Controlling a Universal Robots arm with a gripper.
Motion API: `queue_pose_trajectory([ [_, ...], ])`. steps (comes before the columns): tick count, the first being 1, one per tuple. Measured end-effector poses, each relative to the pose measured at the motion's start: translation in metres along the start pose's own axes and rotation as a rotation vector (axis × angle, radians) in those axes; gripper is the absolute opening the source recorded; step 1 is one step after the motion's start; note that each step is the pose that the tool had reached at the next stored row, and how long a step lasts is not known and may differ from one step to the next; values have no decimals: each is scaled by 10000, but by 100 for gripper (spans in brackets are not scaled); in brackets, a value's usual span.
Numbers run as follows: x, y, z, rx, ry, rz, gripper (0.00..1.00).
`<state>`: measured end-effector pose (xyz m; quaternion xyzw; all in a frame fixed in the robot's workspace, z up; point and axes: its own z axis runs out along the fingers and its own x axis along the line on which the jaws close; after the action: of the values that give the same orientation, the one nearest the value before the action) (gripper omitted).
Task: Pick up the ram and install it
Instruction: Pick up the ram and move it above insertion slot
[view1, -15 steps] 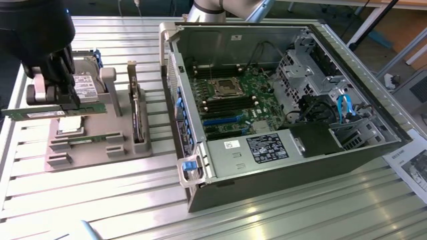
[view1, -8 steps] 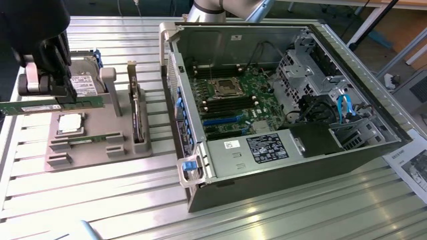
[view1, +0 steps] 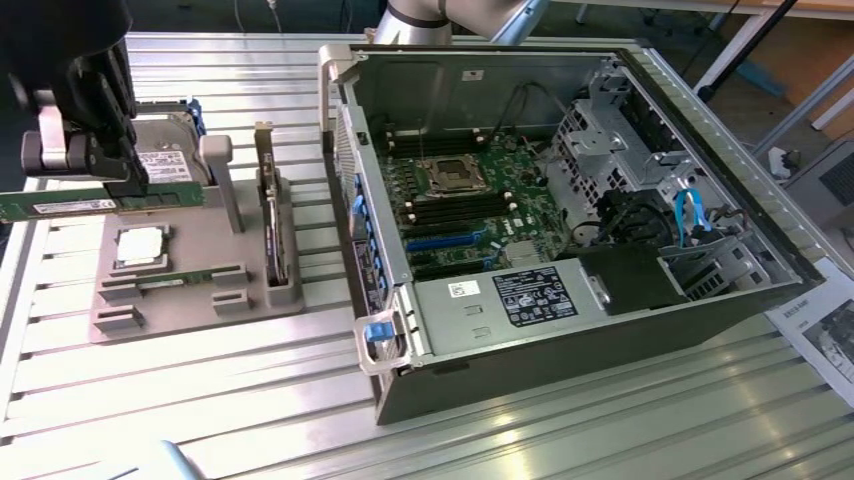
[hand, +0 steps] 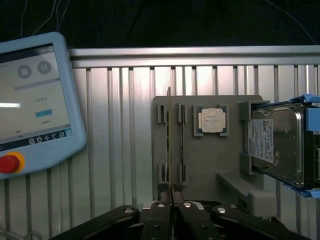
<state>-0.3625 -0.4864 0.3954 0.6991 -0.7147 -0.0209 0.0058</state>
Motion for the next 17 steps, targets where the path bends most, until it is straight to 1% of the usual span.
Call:
queue_pose_trajectory([
  [5,0,-5,-2,-2,2,-1,12],
  [17,-2,-106,-4,0,0,0,12],
])
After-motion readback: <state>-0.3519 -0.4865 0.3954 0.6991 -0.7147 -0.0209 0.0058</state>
